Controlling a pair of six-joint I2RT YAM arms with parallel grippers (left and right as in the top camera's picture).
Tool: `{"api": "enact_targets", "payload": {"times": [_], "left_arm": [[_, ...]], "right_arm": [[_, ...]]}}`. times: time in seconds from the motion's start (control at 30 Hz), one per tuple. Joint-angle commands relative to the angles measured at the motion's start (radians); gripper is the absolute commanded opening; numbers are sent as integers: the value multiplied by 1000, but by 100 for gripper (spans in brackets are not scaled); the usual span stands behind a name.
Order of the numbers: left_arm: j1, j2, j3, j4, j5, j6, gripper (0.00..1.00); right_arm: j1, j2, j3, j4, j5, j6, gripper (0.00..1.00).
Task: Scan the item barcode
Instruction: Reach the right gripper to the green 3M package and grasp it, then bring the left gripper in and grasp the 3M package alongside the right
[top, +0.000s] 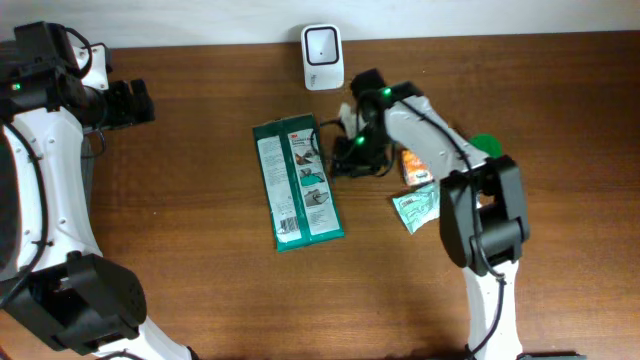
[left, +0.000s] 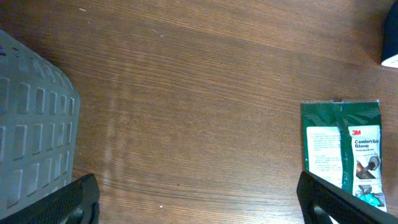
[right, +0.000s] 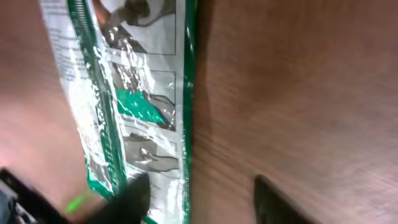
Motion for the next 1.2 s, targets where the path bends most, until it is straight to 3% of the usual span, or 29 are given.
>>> {"api": "enact_targets", "payload": {"times": [0.0, 0.3, 0.47, 0.5, 0.53, 0.57, 0.6, 0.73, 0.8, 1.0, 1.17], "left_arm": [[0, -6, 6, 1, 3, 15, 99], [0, -6, 6, 13, 4, 15, 99], [0, -6, 6, 23, 209, 16, 99], [0, -6, 6, 24, 224, 16, 91], [-1, -5, 6, 18, 223, 15, 64], [-6, 1, -1, -2, 257, 14, 21], [-22, 13, -19, -6, 317, 7, 0], [-132, 50, -154, 30, 357, -28, 0], [-216, 53, -286, 166, 447, -54, 0], [-354, 61, -631, 569, 455, -275, 0], [-392, 141, -668, 605, 423, -323, 0]], "right_arm": [[-42, 18, 13, 19, -66, -87, 62], [-10, 31, -87, 136, -125, -86, 66], [-9, 31, -129, 187, -125, -82, 66], [-9, 31, -131, 194, -125, -82, 66], [-8, 31, -131, 197, -125, -82, 66], [-8, 31, -131, 201, -125, -82, 66], [-8, 31, -131, 202, -125, -74, 65], [-8, 31, -132, 211, -127, -33, 57], [-8, 31, -132, 211, -134, -26, 53], [-8, 31, -132, 215, -151, -26, 45], [-8, 31, -132, 214, -151, -26, 45]]}}
